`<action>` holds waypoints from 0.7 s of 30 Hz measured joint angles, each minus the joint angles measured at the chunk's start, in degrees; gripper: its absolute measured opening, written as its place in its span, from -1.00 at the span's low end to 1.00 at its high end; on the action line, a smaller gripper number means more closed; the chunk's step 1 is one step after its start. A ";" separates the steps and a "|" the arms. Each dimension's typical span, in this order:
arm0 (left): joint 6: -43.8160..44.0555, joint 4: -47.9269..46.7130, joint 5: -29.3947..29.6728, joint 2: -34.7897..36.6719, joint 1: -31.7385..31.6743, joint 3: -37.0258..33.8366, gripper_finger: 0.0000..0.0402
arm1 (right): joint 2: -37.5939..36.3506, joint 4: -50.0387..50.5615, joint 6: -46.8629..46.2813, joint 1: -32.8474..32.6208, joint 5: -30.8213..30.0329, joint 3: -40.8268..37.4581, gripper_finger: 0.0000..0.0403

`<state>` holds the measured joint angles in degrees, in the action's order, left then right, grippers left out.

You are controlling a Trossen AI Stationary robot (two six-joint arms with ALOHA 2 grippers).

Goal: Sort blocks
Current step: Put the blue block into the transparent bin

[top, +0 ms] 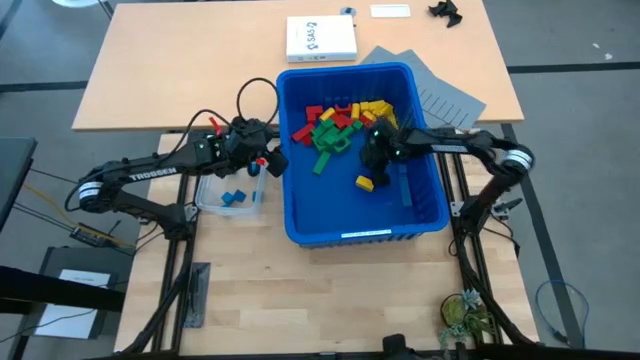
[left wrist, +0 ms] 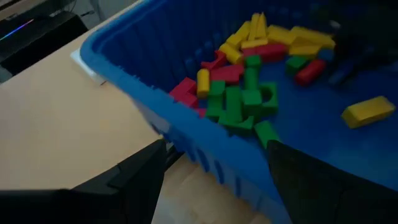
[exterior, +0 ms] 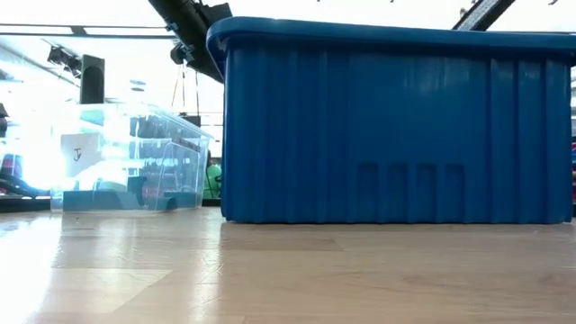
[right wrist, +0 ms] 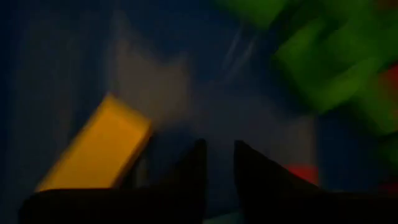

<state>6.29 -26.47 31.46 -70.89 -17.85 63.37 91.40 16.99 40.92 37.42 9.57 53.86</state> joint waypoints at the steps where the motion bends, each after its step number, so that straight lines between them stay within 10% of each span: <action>1: -0.20 0.73 -0.26 0.00 0.23 0.00 0.43 | -1.88 -0.11 -0.88 -0.10 0.31 0.51 -0.66; 10: -2.84 4.20 -1.76 0.00 1.12 0.00 0.43 | -14.33 3.95 -9.65 -0.14 0.79 1.42 -0.83; 21: 3.52 3.91 -6.87 -0.02 0.90 0.00 0.43 | -5.19 14.21 -43.64 0.58 -10.51 1.37 0.01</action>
<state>9.82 -22.57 24.59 -70.91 -16.95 63.37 86.21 31.20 -2.72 38.00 -0.94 55.23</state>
